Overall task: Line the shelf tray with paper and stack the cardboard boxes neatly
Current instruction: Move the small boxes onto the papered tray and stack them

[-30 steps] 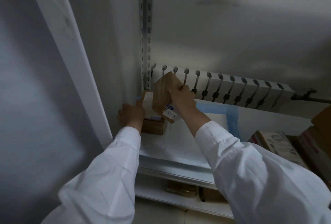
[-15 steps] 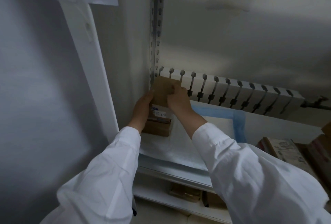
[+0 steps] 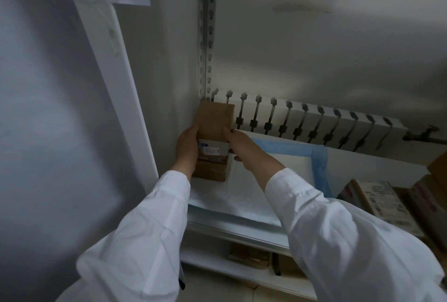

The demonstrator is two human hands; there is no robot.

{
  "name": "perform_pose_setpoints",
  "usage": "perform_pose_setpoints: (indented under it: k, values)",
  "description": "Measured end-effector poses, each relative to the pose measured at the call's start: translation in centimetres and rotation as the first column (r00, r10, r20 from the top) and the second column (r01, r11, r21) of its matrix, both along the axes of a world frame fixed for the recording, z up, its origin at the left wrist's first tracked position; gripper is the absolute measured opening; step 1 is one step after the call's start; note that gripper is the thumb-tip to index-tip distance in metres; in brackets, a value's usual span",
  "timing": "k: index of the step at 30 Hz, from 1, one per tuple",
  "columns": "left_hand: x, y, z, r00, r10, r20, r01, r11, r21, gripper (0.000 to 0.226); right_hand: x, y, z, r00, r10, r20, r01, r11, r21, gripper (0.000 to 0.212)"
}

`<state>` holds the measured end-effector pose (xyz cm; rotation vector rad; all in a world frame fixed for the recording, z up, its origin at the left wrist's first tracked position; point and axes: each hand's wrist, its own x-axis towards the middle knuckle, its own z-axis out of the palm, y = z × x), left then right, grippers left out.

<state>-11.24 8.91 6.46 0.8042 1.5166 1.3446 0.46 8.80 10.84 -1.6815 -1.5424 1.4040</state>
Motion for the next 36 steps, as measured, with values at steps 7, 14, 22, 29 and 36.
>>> perform_pose_setpoints:
  k: [7, 14, 22, 29, 36]
  values:
    - [0.0, -0.4, 0.6, 0.999, 0.011, -0.043, -0.012, 1.000, -0.013, 0.042, 0.2, -1.0, 0.3, 1.000, 0.030, -0.001, -0.030, 0.999, 0.015, 0.049]
    - [1.8, -1.7, 2.4, 0.889, 0.140, -0.437, -0.151, 0.989, 0.010, 0.073, 1.1, -1.2, 0.6, 0.994, -0.057, -0.090, 0.072, 0.983, 0.169, 0.053]
    - [7.9, -2.8, 5.2, 0.683, 0.257, -0.684, -0.022, 0.943, 0.332, 0.050, 5.9, -2.8, 1.9, 0.994, -0.079, -0.078, 0.099, 0.945, 0.311, 0.042]
    - [16.1, -4.8, 4.7, 0.907, 0.050, -0.418, 0.083, 0.952, 0.294, 0.023, 13.8, -5.2, 1.7, 0.987, -0.158, -0.014, 0.154, 0.930, 0.333, 0.040]
    - [24.3, -6.6, 2.5, 0.901, -0.142, -0.409, 0.223, 0.962, 0.158, 0.025, 22.5, -6.7, -0.1, 0.938, -0.337, 0.081, 0.301, 0.908, 0.291, 0.044]
